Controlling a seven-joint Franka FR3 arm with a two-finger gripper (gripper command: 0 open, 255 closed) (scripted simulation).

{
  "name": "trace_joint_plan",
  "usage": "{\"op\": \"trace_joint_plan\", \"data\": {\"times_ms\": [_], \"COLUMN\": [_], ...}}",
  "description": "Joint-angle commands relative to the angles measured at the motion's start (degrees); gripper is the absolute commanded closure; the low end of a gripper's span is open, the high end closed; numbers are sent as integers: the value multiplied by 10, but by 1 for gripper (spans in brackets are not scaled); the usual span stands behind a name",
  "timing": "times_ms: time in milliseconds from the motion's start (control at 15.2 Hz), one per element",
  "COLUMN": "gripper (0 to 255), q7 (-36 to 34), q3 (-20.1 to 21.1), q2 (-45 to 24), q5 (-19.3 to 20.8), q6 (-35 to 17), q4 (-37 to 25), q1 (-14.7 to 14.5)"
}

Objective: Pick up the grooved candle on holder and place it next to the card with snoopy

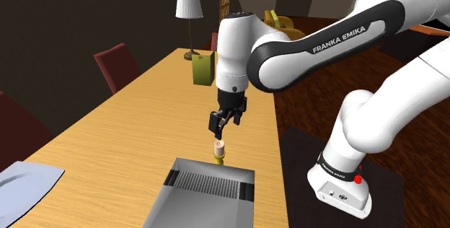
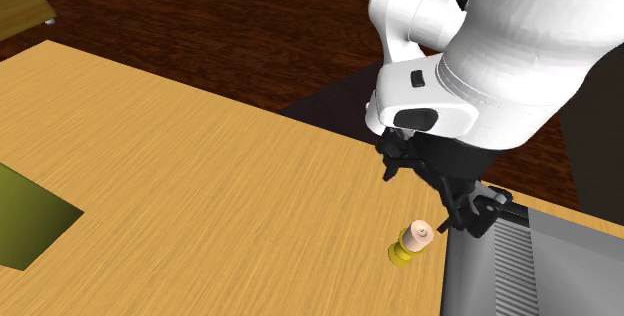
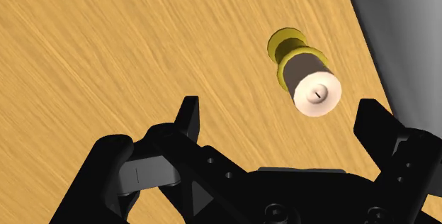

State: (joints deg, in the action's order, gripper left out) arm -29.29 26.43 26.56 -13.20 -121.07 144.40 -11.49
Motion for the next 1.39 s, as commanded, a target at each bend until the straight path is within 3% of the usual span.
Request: {"op": "trace_joint_plan", "data": {"times_ms": [0, 594, 1122, 1188, 1320], "gripper": [0, 0, 0, 255, 255], "q7": [-26, -47, -47, -47, -47], "q3": [26, 54, 54, 54, 54], "q2": [-33, -89, -89, -89, -89], "q5": [1, 12, 12, 12, 12], "q6": [-26, -107, -107, -107, -107], "q4": [-8, 17, 17, 17, 17], "q1": [-3, 3, 3, 3, 3]}}
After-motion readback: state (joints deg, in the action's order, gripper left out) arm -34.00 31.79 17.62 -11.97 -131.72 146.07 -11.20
